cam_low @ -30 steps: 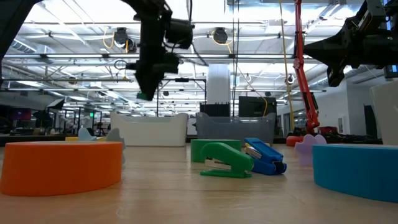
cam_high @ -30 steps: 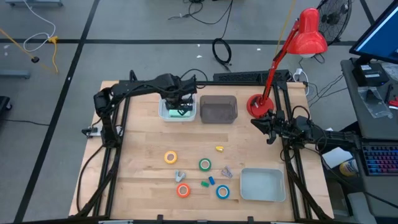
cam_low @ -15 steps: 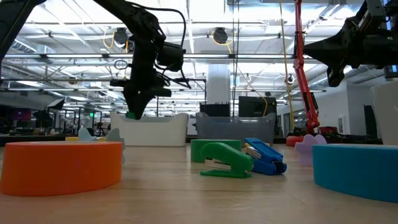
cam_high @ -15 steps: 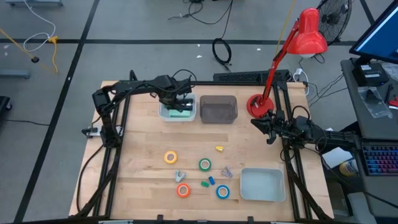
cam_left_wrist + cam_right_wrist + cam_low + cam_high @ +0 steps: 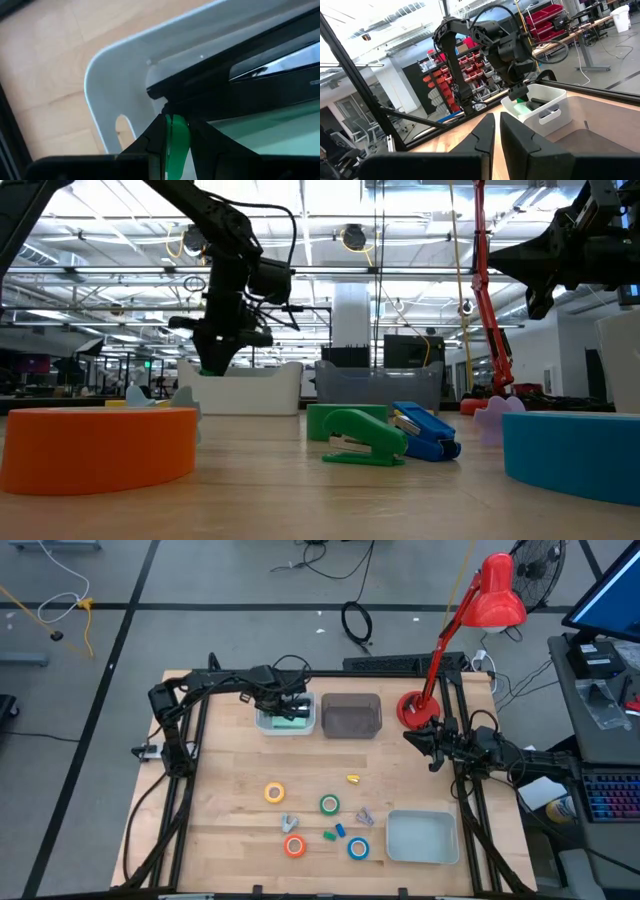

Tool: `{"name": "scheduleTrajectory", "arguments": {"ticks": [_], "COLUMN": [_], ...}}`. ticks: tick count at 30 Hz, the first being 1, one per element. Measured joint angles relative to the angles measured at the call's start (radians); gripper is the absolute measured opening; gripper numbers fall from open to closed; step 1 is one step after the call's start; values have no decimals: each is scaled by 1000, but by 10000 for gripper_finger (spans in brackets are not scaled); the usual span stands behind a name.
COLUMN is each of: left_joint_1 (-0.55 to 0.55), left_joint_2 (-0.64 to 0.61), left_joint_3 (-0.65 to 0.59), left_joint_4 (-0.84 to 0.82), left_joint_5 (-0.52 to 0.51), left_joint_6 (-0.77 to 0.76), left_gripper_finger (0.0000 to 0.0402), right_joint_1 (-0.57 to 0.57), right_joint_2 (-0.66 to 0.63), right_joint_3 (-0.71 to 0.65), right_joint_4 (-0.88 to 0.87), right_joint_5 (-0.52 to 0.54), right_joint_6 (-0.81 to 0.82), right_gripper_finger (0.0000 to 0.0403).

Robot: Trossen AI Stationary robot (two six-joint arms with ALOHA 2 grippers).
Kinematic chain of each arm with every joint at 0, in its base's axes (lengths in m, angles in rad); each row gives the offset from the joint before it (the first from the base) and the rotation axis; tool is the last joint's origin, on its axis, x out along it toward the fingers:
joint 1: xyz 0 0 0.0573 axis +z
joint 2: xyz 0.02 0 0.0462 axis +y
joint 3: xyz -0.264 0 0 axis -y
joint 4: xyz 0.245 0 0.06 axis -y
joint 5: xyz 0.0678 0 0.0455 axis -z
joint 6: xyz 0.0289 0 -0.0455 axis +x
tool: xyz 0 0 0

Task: Pick and place Stapler, Stapler remover, tape
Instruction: Put the top small green stapler into the white bin

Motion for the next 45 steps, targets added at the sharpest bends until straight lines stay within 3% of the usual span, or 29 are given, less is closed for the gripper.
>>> {"name": "scheduleTrajectory", "arguments": {"ticks": [22,31,45], "left_joint_1": [-8,-14,-13], "left_joint_2": [-1,2,2], "left_joint_3": [-60,-72,-72], "left_joint_4": [84,78,73], "left_joint_5": [-1,52,53], "left_joint_6": [-24,-29,-28], "left_gripper_finger": [55,55,129], "right_joint_1": [0,0,0], "right_joint_2": [0,0,0], "right_joint_3": [0,0,0], "right_joint_4": [0,0,0], "right_joint_5": [0,0,0], "right_joint_6": [0,0,0], "right_gripper_finger": [20,20,20]}}
